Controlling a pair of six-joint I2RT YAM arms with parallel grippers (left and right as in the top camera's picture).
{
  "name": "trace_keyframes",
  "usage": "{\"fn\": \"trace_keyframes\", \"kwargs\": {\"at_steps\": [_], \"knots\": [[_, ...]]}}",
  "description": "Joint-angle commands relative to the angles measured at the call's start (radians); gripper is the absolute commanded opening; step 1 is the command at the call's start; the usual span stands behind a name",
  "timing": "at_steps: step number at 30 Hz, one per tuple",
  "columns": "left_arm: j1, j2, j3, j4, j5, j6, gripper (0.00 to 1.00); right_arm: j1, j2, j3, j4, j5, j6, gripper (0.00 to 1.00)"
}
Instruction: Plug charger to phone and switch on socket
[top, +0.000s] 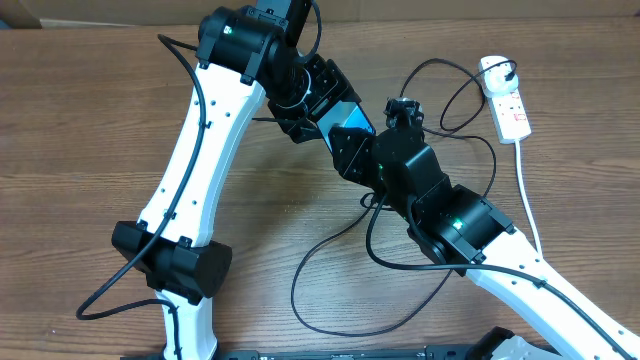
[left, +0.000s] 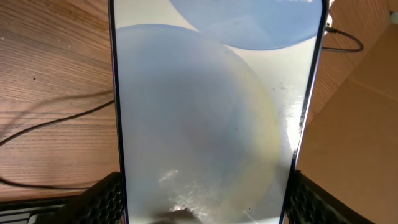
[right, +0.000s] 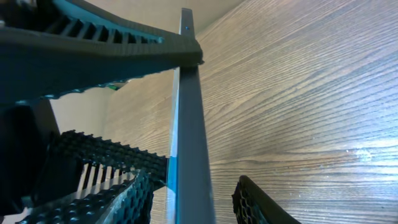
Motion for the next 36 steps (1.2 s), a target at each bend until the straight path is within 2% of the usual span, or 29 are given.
{"fn": "trace_keyframes", "kwargs": {"at_steps": [1, 9, 23, 36], "knots": [[-0.005, -0.021, 0.013, 0.001, -0.006, 0.030, 0.68, 0.004, -0.028, 0.037, 0.006, 0.003, -0.003, 0.42], [-0.006, -0.021, 0.013, -0.012, -0.005, 0.027, 0.68, 0.004, -0.032, 0.037, 0.014, 0.003, -0.003, 0.39], [-0.006, -0.021, 0.013, -0.023, -0.006, 0.028, 0.68, 0.002, -0.031, 0.037, 0.026, 0.021, -0.005, 0.39], [-0.006, -0.021, 0.013, -0.025, -0.006, 0.035, 0.68, 0.002, -0.031, 0.037, 0.032, 0.029, -0.006, 0.31]]}}
